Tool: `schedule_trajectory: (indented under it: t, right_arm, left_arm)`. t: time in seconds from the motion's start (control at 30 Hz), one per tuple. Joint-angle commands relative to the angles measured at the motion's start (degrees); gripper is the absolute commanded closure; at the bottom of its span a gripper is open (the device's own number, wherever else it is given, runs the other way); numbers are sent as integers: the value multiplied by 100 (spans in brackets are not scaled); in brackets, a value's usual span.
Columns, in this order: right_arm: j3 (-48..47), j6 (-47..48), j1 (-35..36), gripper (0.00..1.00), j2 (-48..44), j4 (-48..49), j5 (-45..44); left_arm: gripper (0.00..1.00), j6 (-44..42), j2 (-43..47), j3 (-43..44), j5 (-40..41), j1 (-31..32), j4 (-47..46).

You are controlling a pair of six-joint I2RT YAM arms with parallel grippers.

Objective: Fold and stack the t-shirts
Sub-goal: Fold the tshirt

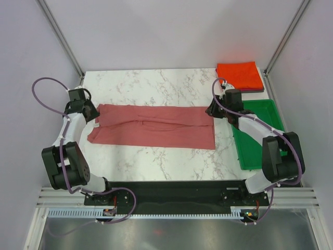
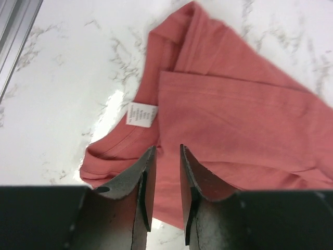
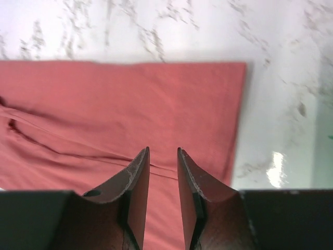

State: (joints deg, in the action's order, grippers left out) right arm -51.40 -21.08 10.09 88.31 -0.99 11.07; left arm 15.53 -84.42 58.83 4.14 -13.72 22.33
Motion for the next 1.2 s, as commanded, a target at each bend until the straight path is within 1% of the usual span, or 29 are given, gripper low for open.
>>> schedule_trajectory:
  t: [0.0, 0.03, 0.07, 0.1, 0.17, 0.23, 0.3, 0.37, 0.43, 0.47, 0.53, 0.6, 0.63, 0.67, 0.7, 0.73, 0.77, 0.83, 0.87, 0.9, 0.93, 0.97, 1.0, 1.03, 1.07, 1.13, 1.17]
  right_arm:
    - [-432, -510, 344, 65, 326, -68, -70]
    - [-494, -589, 423, 65, 457, -59, -157]
    - [-607, -660, 554, 66, 711, -59, -245]
    - [-661, -765, 591, 67, 835, -120, -333]
    - [-696, -845, 617, 68, 1073, -225, -456]
    - [-618, -872, 617, 68, 1144, -252, -676]
    - [-495, -828, 626, 68, 1232, -182, -720]
    - [-529, -705, 652, 68, 1381, -155, -615]
    - [-687, -556, 731, 66, 1487, -348, -580]
    - [-931, -451, 801, 66, 1548, -505, -632]
    - [-1100, -441, 854, 66, 1522, -753, -694]
    - [-1346, -485, 995, 64, 1426, -692, -659]
    - [-1477, -493, 1074, 63, 1434, -657, -607]
    - [-1792, -433, 1231, 62, 1530, -613, -284]
    - [-1952, -397, 1320, 59, 1618, -465, -55]
    - [-2145, -336, 1425, 59, 1732, -393, 191]
    - [-2521, -327, 1626, 58, 1977, -332, 376]
    - [-2883, -169, 1838, 56, 2250, -60, 474]
    - [-3276, -73, 2065, 55, 2582, 28, 536]
    - [-3506, 146, 2181, 54, 2777, 64, 676]
    - [-3761, 226, 2286, 53, 2970, 64, 747]
    - [-4277, 297, 2444, 50, 3407, 64, 895]
    - [-4534, 332, 2506, 49, 3629, 56, 1053]
    - [-4781, 333, 2550, 48, 3832, 64, 1281]
    - [-5201, 315, 2586, 47, 4190, 56, 1353]
    - [-5642, 341, 2726, 46, 4526, 64, 1433]
    - [-6062, 376, 2796, 45, 4833, 64, 1433]
  left_arm:
    - [68, 406, 111, 322, -718, 62, -44]
    - [68, 572, 23, 348, -1026, 71, -62]
    - [68, 618, -73, 444, -1499, 71, -53]
    - [68, 644, -274, 489, -1687, 71, -53]
    - [67, 653, -408, 524, -1802, 53, -53]
    - [65, 636, -574, 498, -1759, -17, -44]
    - [65, 749, -645, 358, -1707, -227, -35]
    - [67, 1100, -655, 52, -1226, -490, -44]
    - [67, 1294, -637, -108, -1214, -710, -62]
    - [68, 1321, -689, -126, -1275, -825, -62]
    - [69, 1269, -707, -100, -1354, -922, -27]
    - [70, 1321, -532, -126, -1145, -975, -9]
    - [70, 1478, -392, -152, -874, -993, 8]
    - [69, 1601, -252, -274, -175, -1001, 9]
    - [68, 1724, 80, -362, 84, -993, 0]
    - [67, 1882, 206, -424, 209, -1019, -87]
    - [67, 1875, 294, -468, 27, -1010, -175]
    - [66, 1648, 208, -346, -552, -1010, -412]
    - [66, 1585, 68, -102, -1051, -1010, -396]
    - [67, 1533, -64, 13, -1247, -1010, -396]
    - [66, 1515, -274, 84, -1336, -1019, -396]
    - [64, 1541, -355, 146, -1285, -1002, -404]
    - [58, 1567, -434, 155, -1215, -1002, -405]
    - [55, 1576, -635, 173, -1170, -1002, -413]
    - [55, 1532, -733, 269, -1231, -1002, -405]
    - [57, 1462, -1004, 366, -1433, -1002, -413]
    - [57, 1470, -1076, 418, -1616, -993, -431]
